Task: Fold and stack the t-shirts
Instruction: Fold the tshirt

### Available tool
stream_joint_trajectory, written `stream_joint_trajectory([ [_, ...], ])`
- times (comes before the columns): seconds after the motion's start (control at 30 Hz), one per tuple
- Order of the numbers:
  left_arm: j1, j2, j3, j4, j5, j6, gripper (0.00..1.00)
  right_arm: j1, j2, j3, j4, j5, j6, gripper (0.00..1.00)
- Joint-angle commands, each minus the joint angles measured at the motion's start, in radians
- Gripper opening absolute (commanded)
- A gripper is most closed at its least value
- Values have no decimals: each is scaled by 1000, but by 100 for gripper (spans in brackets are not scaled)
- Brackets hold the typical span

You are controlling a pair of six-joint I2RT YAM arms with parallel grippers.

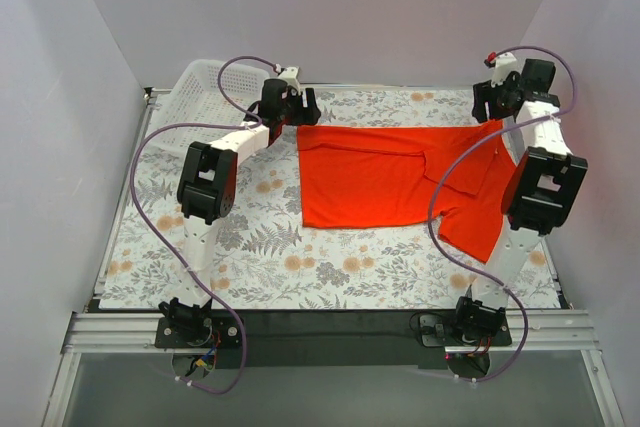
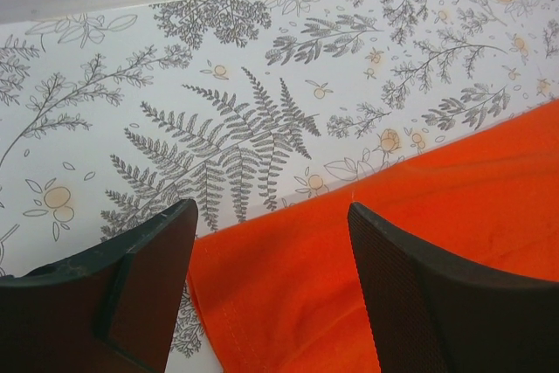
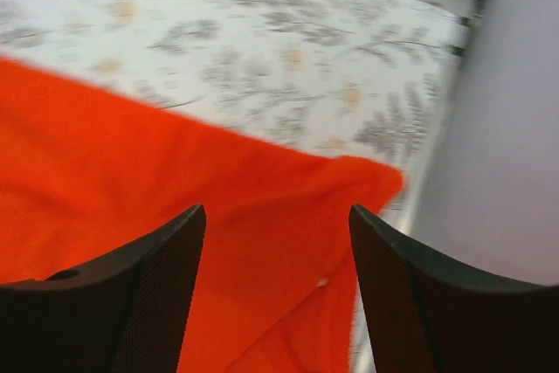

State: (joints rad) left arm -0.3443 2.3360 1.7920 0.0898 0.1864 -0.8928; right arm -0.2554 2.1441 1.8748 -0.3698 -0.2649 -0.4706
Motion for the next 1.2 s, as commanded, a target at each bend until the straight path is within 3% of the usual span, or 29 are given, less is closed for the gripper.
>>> stream_joint_trajectory([
  [0.0,-7,-11,-8,-7,-5,9,64,5,-199,-188,-81,-424,-65,61],
  [0.13,-18,42,53,-51,-83,-6,62,24,-334,-458,-83,-556,-48,60],
  [0.33,-30,78,96,-123,-266,2,60,28,-429,-652,-70,-583,-23,59],
  [0.73,-68,74,84,-196,-392,52,55,-1,-483,-697,-67,-614,3,58],
  [1.17,-67,-27,101,-226,-303,-17,59,-16,-516,-726,-67,-616,0,58],
])
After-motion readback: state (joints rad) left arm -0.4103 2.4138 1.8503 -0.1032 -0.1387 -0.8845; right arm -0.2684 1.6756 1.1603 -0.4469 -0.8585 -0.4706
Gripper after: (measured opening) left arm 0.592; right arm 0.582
